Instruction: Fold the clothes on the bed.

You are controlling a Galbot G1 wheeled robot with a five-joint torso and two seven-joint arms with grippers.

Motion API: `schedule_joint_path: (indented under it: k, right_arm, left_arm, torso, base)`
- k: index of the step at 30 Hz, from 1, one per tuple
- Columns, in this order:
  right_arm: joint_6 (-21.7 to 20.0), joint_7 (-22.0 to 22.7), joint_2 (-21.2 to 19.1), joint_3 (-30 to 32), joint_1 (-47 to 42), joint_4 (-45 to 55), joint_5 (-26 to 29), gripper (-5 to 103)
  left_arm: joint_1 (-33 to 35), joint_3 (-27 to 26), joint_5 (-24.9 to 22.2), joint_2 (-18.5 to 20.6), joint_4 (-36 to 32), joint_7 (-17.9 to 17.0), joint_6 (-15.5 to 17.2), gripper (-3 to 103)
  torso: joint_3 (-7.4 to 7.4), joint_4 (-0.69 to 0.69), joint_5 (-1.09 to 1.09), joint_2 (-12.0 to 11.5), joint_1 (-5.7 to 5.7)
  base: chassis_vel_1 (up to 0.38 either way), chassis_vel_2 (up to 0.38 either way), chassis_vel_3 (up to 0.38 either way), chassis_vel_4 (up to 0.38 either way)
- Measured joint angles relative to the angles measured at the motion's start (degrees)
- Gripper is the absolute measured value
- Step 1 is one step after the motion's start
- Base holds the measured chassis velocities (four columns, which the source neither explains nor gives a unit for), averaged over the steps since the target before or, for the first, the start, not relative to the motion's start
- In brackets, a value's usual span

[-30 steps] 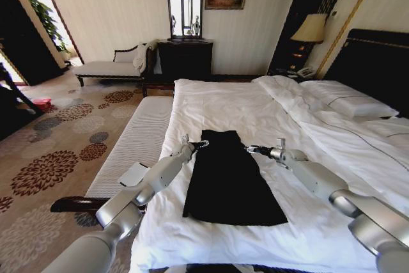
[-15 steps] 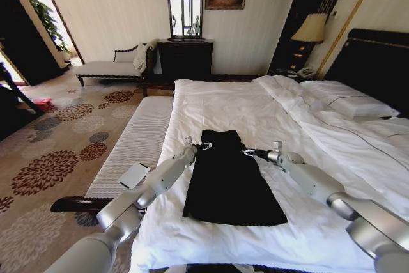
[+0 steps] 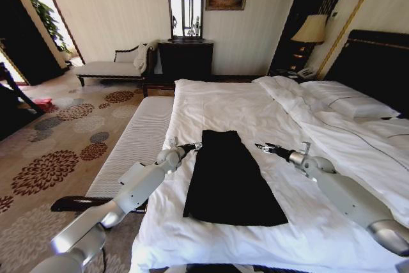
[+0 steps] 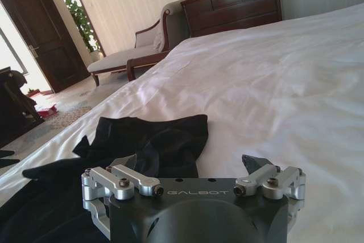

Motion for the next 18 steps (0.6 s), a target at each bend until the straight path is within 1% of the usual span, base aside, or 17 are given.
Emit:
schedule_joint_path:
  k: [1, 2, 3, 4, 6, 8, 9, 11, 12, 13, 14, 15, 16, 17, 18]
  right_arm:
    - [0.13, -0.08, -0.8, 1.29, -2.94, 2.22, 0.21, 100]
    - [0.19, -0.13, -1.04, 1.68, -4.37, 3.68, 0.31, 100]
    - [0.19, -0.13, -1.04, 1.68, -4.37, 3.68, 0.31, 100]
    - [0.21, -0.16, -1.08, 2.03, -5.72, 5.3, 0.38, 100]
    - [0.32, -0.21, -1.1, 3.23, -8.96, 7.82, 0.25, 100]
    - [0.66, -0.47, -1.3, 4.26, -11.98, 9.43, -0.14, 100]
    - [0.66, -0.47, -1.3, 4.26, -11.98, 9.43, -0.14, 100]
    - [0.85, -0.47, -1.74, 4.65, -14.29, 10.52, -0.23, 100]
    - [0.85, -0.47, -1.74, 4.65, -14.29, 10.52, -0.23, 100]
    - [0.93, -0.46, -1.98, 4.75, -15.17, 11.04, -0.41, 100]
    - [0.98, -0.41, -2.27, 4.88, -15.96, 11.57, -0.53, 100]
    - [1.07, -0.37, -2.6, 5.44, -16.98, 12.22, -0.55, 100]
    - [1.18, -0.26, -3.04, 6.73, -18.67, 13.11, -0.4, 100]
    - [1.18, -0.26, -3.04, 6.73, -18.67, 13.11, -0.4, 100]
    - [1.27, -0.26, -3.46, 9.53, -21.9, 14.42, -0.31, 100]
  left_arm:
    - [1.92, -0.65, -0.61, 1.74, -3.0, -0.81, 0.3, 100]
    - [4.23, -1.97, -0.91, 3.77, -6.11, -1.39, 0.37, 100]
    - [4.23, -1.97, -0.91, 3.77, -6.11, -1.39, 0.37, 100]
    - [7.18, -3.64, -1.08, 6.58, -9.43, -1.92, 0.5, 100]
    - [11.33, -5.99, -1.29, 10.37, -13.32, -2.57, 0.69, 100]
    - [15.41, -9.01, -2.53, 13.18, -16.9, -3.38, 1.08, 100]
    - [15.41, -9.01, -2.53, 13.18, -16.9, -3.38, 1.08, 100]
    - [18.95, -11.47, -3.57, 14.85, -20.05, -4.07, 1.37, 100]
    - [18.95, -11.47, -3.57, 14.85, -20.05, -4.07, 1.37, 100]
    - [21.07, -12.94, -4.03, 15.53, -21.64, -4.34, 1.45, 100]
    - [22.85, -13.86, -4.24, 16.08, -22.97, -4.47, 1.51, 100]
    - [24.39, -14.5, -4.35, 16.63, -24.2, -4.54, 1.55, 100]
    - [25.7, -15.05, -4.41, 17.19, -25.49, -4.59, 1.56, 100]
    - [25.7, -15.05, -4.41, 17.19, -25.49, -4.59, 1.56, 100]
    - [26.94, -15.28, -4.59, 17.83, -26.75, -4.62, 1.56, 100]
  torso:
    - [0.0, -0.07, 0.01, 0.0, -0.01]
    - [-0.01, -0.1, 0.0, 0.0, -0.01]
    - [-0.01, -0.1, 0.0, 0.0, -0.01]
    - [-0.02, 0.0, 0.0, 0.01, -0.02]
    - [-0.01, 0.1, 0.03, 0.01, -0.03]
    - [-0.01, 0.1, 0.0, 0.01, -0.02]
    - [-0.01, 0.1, 0.0, 0.01, -0.02]
    - [0.0, 0.06, 0.0, 0.0, -0.01]
    - [0.0, 0.06, 0.0, 0.0, -0.01]
    - [0.0, 0.03, 0.0, 0.0, 0.0]
    - [0.01, 0.02, 0.01, 0.0, 0.0]
    - [0.0, 0.06, 0.02, 0.0, 0.0]
    - [0.0, 0.06, 0.03, 0.0, -0.01]
    - [0.0, 0.06, 0.03, 0.0, -0.01]
    - [0.0, 0.07, 0.02, 0.01, -0.01]
  base:
    - [0.0, 0.0, 0.0, 0.0]
    - [0.0, 0.0, 0.0, 0.0]
    - [0.0, 0.0, 0.0, 0.0]
    - [0.0, 0.0, 0.0, 0.0]
    - [0.0, 0.0, 0.0, 0.0]
    - [0.0, 0.0, 0.0, 0.0]
    - [0.0, 0.0, 0.0, 0.0]
    - [0.0, 0.0, 0.0, 0.0]
    - [0.0, 0.0, 0.0, 0.0]
    - [0.0, 0.0, 0.0, 0.0]
    - [0.0, 0.0, 0.0, 0.0]
    - [0.0, 0.0, 0.0, 0.0]
    - [0.0, 0.0, 0.0, 0.0]
    - [0.0, 0.0, 0.0, 0.0]
    - [0.0, 0.0, 0.0, 0.0]
